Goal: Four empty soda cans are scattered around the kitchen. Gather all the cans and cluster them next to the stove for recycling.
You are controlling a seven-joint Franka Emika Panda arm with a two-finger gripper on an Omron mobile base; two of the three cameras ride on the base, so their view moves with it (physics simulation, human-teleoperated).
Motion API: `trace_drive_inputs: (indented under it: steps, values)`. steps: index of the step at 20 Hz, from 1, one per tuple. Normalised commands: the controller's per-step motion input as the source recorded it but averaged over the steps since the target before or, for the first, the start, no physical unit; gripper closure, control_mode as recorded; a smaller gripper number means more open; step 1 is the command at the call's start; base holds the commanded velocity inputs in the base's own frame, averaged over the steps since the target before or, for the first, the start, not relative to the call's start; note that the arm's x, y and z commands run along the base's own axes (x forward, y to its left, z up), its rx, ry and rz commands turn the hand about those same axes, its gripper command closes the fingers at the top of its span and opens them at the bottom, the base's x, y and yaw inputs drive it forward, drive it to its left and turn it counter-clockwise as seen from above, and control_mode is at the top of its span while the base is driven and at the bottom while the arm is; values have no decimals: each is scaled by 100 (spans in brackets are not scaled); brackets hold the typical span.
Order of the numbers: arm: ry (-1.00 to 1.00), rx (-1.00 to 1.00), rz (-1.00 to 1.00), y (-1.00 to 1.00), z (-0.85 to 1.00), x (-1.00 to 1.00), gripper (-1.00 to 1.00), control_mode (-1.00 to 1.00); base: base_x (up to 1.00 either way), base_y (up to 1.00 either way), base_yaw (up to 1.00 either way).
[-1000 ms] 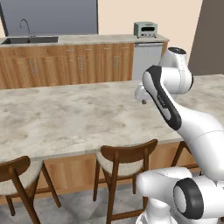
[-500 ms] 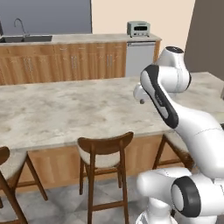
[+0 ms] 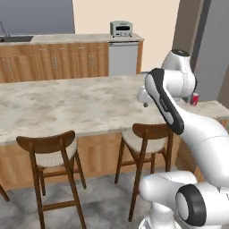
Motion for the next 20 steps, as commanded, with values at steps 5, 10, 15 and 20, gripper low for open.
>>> trace_drive_inputs:
  steps: [5,10,15,20]
  values:
    - [0,0,0,0,0,0,-100,100,1,-100,-1]
    - [0,0,0,0,0,0,-100,100,2,-100,-3]
    - [0,0,0,0,0,0,-100,100,7,-100,-6]
    - [0,0,0,0,0,0,-100,100,40,-82,-7]
